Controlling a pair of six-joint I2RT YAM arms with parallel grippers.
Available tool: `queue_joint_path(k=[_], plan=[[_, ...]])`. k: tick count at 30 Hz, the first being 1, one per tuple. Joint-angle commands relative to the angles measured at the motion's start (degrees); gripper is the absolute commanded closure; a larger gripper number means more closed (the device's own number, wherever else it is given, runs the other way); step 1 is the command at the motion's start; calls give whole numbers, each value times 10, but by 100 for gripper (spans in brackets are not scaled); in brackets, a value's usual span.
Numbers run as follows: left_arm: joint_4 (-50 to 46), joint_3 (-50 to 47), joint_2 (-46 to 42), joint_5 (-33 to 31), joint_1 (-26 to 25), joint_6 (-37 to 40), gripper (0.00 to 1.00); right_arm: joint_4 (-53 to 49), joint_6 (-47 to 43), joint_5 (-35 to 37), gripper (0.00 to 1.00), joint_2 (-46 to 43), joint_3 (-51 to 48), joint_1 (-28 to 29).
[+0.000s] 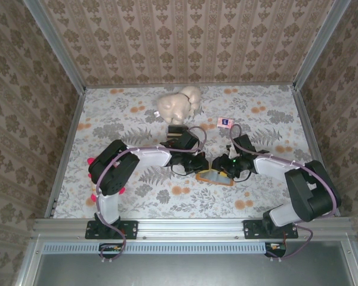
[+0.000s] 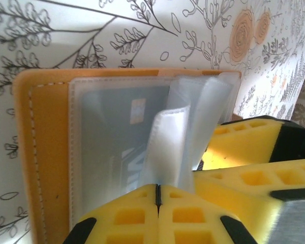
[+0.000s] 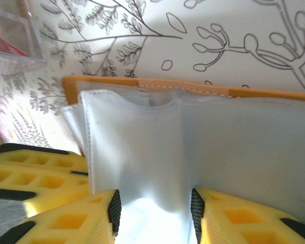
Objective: Take the credit cards out of the card holder
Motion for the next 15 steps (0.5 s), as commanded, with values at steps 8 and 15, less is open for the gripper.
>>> queue_joint_path(k=[8, 15], plan=[[40, 6, 17, 30, -10, -12, 85, 31, 59, -15, 49, -113, -23, -26], [25, 41, 38, 29, -20, -3, 74, -61, 31, 51, 48, -149, 0, -31]])
